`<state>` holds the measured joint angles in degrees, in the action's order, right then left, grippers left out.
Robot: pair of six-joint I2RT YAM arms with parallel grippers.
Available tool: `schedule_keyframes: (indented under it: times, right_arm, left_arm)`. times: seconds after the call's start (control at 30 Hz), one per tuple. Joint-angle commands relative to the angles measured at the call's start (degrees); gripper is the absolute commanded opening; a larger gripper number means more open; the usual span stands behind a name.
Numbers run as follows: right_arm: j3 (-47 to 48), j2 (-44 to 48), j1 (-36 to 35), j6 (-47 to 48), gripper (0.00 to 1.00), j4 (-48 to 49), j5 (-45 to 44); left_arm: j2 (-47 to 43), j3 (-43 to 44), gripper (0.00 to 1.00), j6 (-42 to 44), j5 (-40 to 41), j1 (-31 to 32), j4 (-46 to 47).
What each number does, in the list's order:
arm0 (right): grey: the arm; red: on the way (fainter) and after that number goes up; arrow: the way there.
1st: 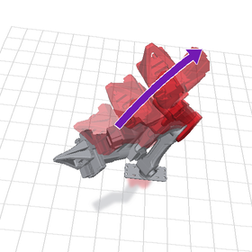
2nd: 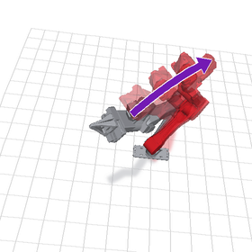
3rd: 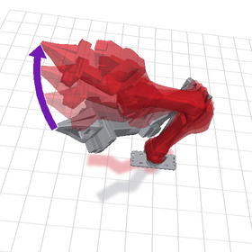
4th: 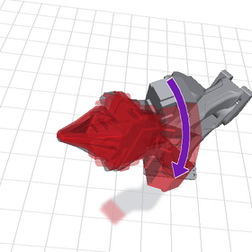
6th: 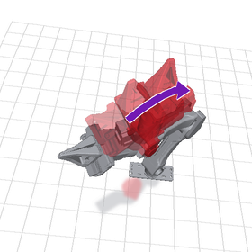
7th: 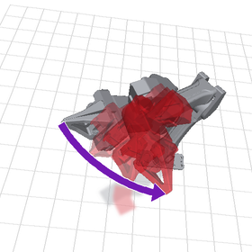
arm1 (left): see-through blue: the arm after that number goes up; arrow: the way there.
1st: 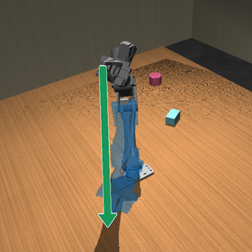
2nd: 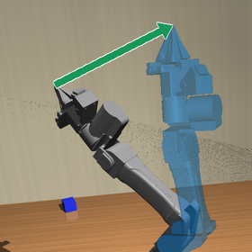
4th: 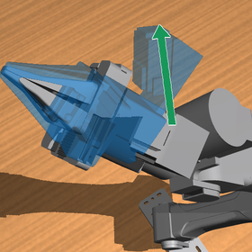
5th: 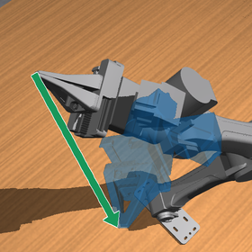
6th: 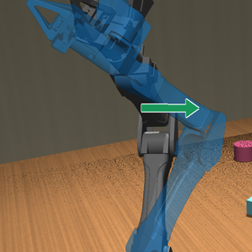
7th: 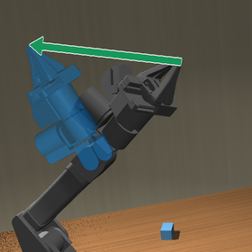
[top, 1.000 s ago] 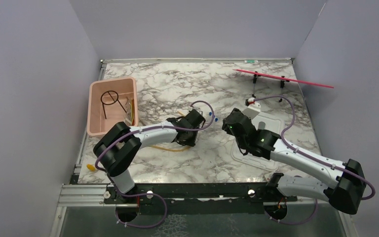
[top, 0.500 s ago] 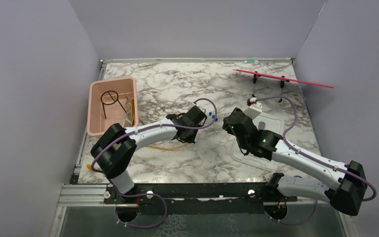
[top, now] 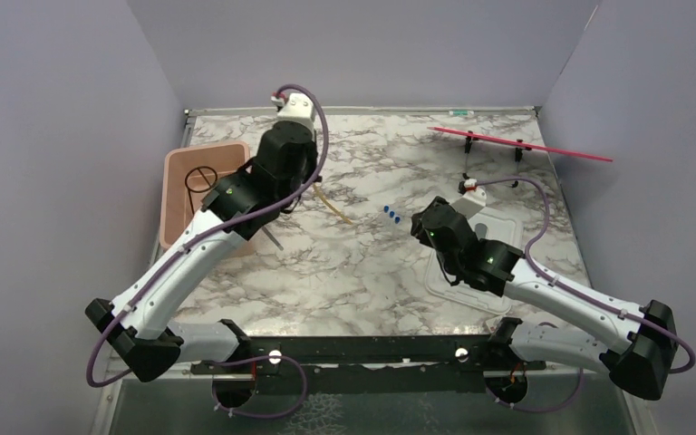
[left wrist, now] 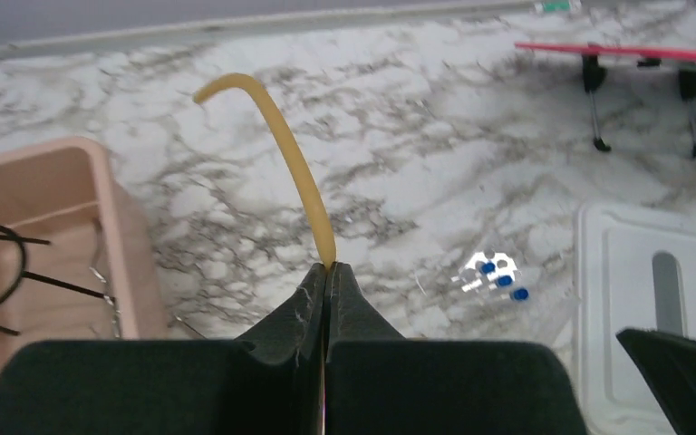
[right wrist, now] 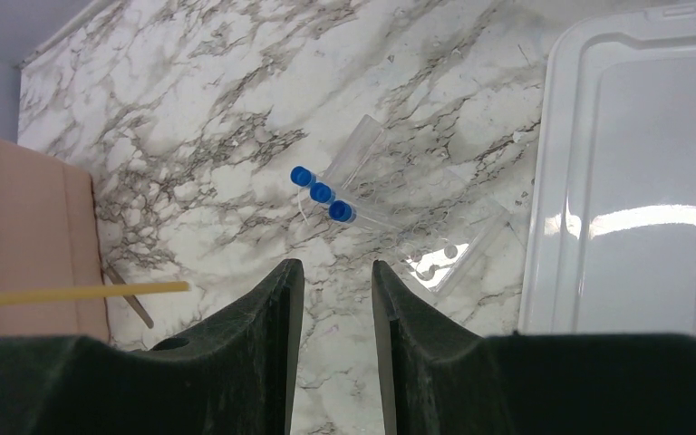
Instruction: Organize the chemistry lab equipment
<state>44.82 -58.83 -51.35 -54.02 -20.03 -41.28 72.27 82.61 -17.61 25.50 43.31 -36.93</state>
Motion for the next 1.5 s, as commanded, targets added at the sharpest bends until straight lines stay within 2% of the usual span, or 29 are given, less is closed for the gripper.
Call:
schedule_keyframes:
  times: [0.0,0.27,0.4,0.53,0.73,1.17,1.3,1.47]
  right_arm:
    - [0.33,0.47,0.20,-1.17,0.39,-0.09,-1.65]
    - [0.49,0.11,0.20,-1.11,0.39,-0.01,-1.22]
    - [0.61,0.11,0.20,-1.08,0.39,0.05,-1.04]
    - [0.45,-0.10,0.20,-1.09,0.39,0.25,-0.75]
    - [0.39,-0.32,0.20,-0.67,0.39,0.26,-0.47]
    - [-0.07,-0.06,0.21,-0.64,0.39,0.26,-0.51]
    - [-0.04,-0.31,0.20,-0.65,0.39,0.45,-0.38]
    - [0.35,-0.85,0.20,-0.56,0.39,0.30,-0.12]
  left_arm:
    - [-1.40,7.95,0.00,7.80,11.47,-3.48,-4.84]
    - [-2.72,13.48,0.00,14.91,23.53,-10.46,-4.79]
    - [-3.82,12.79,0.00,19.09,27.45,-14.47,-2.47]
    - [-5.48,8.48,0.00,20.55,25.96,-18.49,-0.37]
    - [-7.87,-0.59,0.00,17.98,20.83,-24.37,1.13]
    - [-8.29,-13.83,0.00,9.81,4.57,-35.00,3.96]
    - [-8.11,-17.89,0.00,2.86,3.65,-36.39,3.79]
    - [-7.25,-21.10,0.00,-3.82,6.69,-36.98,2.67]
